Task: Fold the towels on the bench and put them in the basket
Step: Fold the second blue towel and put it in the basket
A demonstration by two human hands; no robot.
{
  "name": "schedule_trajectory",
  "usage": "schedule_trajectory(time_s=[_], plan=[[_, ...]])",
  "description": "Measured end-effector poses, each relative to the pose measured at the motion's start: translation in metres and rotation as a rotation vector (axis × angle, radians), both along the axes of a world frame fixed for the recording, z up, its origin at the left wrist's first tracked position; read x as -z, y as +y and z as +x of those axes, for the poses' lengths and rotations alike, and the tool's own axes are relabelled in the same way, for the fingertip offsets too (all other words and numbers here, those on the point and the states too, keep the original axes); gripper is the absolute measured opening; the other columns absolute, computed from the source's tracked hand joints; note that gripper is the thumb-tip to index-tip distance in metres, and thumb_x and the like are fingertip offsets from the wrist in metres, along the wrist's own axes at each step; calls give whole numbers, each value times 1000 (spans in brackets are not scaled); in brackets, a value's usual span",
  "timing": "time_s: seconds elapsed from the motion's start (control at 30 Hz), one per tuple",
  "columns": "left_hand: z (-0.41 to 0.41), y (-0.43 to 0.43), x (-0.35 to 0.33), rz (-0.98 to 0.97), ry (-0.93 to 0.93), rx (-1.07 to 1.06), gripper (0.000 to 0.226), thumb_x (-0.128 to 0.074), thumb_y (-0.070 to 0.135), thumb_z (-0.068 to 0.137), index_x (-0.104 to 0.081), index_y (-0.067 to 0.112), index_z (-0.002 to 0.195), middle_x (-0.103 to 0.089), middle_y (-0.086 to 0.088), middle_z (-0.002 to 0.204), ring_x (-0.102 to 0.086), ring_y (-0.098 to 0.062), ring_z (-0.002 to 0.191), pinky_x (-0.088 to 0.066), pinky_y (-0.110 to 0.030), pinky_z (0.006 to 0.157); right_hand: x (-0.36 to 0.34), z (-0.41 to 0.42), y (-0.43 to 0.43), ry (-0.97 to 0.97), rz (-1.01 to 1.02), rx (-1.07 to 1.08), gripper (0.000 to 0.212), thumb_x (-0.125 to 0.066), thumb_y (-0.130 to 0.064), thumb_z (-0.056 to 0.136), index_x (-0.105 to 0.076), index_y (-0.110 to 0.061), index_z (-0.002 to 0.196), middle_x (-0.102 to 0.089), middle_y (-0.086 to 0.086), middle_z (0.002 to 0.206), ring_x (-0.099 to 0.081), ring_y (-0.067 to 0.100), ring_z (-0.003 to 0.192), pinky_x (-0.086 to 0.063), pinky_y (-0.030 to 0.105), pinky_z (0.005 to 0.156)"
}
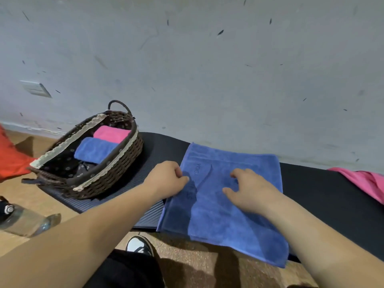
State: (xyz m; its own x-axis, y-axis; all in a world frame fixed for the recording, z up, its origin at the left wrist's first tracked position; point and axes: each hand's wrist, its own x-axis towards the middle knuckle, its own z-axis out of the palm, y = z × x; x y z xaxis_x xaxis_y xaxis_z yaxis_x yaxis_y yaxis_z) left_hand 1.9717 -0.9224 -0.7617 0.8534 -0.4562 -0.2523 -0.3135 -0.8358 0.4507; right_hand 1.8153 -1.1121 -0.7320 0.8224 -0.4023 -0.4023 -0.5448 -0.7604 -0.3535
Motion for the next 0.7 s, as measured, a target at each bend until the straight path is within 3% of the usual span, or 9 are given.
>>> schedule_trajectory(time_s=[0.1,0.17,0.23,0.53,0.7], plan=[[-20,12,5,70,-24,9,30,-74,52,81,-62,28,94,-65,11,90,-63,-15,85,-58,-38,78,17,-15,-17,195,-37,-62,84,-52,-64,93,-23,-21,159,-21,10,165,-20,33,153,-30,46,120],[-29,20,3,77,-15,-18,34,-74,53,77,-59,31,98,-64,12,92,-63,-14,86,-58,-38,78,21,-25,-18,246,-32,-110,92,-50,-65,95,-7,-22,163,6,9,171,5,32,157,-16,47,126],[-33,28,4,82,3,-48,34,-75,49,76,-56,29,96,-66,10,90,-63,-12,83,-58,-39,75,23,-31,-15,256,-45,-139,97,-49,-66,95,4,-24,163,19,6,169,17,31,156,-9,46,128],[-48,35,13,-109,156,-83,39,-78,32,81,-54,32,111,-70,2,86,-69,-17,79,-58,-37,71,33,-30,-8,249,-89,-195,97,-42,-71,94,16,-32,161,29,4,167,24,29,154,-1,46,128],[-43,44,4,-203,200,-102,39,-78,21,86,-55,28,117,-69,-1,87,-68,-17,77,-52,-28,56,35,-27,-8,262,-91,-182,97,-41,-73,94,17,-33,160,30,3,166,25,29,154,1,46,128]])
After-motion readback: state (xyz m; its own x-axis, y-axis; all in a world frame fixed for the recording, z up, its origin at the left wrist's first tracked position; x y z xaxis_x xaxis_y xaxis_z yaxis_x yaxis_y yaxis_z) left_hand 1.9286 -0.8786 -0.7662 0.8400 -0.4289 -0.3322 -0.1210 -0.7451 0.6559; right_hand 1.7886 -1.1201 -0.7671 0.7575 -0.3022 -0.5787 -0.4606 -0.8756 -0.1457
